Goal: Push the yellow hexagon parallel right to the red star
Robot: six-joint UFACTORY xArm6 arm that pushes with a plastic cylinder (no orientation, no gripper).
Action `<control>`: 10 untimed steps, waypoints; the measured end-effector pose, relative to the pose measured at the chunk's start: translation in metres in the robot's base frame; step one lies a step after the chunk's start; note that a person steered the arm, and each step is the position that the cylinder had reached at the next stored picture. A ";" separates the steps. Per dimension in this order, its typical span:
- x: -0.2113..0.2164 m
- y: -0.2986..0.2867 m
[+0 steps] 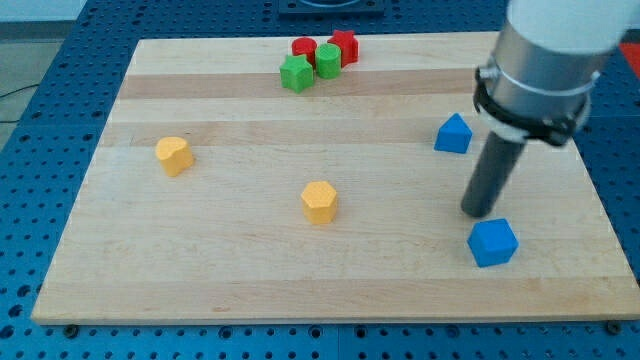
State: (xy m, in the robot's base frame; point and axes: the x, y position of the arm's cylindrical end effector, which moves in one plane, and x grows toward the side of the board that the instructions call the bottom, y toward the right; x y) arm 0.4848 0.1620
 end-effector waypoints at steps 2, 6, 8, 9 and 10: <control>-0.113 0.022; 0.002 -0.022; -0.052 -0.147; -0.055 -0.211; -0.055 -0.214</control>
State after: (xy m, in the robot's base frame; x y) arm 0.4293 -0.0522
